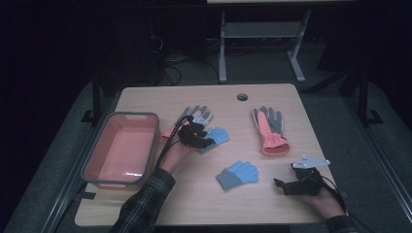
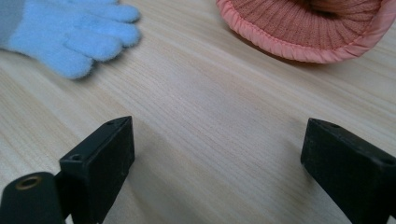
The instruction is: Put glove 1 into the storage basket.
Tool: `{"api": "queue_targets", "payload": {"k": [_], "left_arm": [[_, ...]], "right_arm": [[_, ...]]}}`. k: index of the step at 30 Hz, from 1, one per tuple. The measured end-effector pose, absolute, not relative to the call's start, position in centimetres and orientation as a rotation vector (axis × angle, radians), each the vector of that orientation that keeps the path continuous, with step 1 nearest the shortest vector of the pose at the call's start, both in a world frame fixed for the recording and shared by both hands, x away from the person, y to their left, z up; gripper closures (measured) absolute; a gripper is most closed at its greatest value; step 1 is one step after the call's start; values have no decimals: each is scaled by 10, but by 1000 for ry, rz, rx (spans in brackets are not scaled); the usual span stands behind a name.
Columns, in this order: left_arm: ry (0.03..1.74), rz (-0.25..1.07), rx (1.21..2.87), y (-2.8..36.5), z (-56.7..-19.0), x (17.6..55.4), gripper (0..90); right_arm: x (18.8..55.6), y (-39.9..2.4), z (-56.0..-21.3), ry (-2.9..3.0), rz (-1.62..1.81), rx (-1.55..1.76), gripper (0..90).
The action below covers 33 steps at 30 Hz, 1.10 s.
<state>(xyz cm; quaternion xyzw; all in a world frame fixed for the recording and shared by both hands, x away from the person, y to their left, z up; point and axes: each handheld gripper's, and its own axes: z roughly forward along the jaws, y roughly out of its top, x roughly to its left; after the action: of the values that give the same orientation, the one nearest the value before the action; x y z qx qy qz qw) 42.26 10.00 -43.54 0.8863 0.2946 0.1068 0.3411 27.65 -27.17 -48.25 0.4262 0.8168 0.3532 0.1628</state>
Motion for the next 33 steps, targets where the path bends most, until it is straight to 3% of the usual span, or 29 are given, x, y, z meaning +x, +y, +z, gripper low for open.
{"api": "queue_targets", "payload": {"k": [9,14,17,33], "left_arm": [[784,254,2355,93,-458,435,614],[779,267,2357,93,-460,434,785],[793,266,2356,92,-459,433,844],[836,133,2230,105,-433,413,873]], "right_arm": [[276,-272,-483,2330,1008,1215,96],[276,-272,-483,2330,1008,1215,96],[276,-272,-483,2330,1008,1215,96],[276,-272,-483,2330,1008,1215,96]]}}
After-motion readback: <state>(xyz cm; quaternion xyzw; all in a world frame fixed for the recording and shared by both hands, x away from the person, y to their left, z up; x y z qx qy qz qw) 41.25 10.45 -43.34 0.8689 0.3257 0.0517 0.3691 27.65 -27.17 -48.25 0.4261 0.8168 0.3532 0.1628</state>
